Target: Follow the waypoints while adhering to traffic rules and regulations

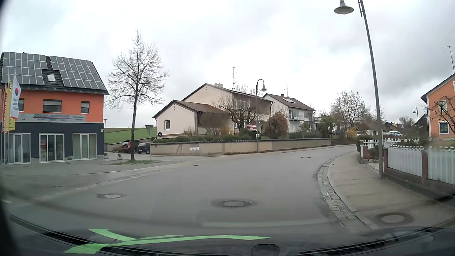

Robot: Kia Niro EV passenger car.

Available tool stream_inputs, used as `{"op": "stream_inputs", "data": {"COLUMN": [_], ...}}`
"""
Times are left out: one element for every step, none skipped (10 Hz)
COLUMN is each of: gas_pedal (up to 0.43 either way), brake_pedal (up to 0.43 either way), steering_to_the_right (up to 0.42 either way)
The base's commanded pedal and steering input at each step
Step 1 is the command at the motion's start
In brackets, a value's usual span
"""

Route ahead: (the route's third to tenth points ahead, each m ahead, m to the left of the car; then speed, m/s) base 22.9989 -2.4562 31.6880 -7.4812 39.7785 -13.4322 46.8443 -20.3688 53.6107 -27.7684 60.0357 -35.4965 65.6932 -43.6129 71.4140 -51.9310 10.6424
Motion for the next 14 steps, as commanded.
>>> {"op": "stream_inputs", "data": {"gas_pedal": [0.067,0.067,0.067,0.067,0.067,0.067,0.079,0.079,0.087,0.087,0.087,0.087,0.087,0.087], "brake_pedal": [0.000,0.000,0.000,0.000,0.000,0.000,0.000,0.000,0.000,0.000,0.000,0.000,0.000,0.000], "steering_to_the_right": [0.074,0.075,0.076,0.079,0.083,0.087,0.088,0.088,0.087,0.089,0.091,0.094,0.096,0.096]}}
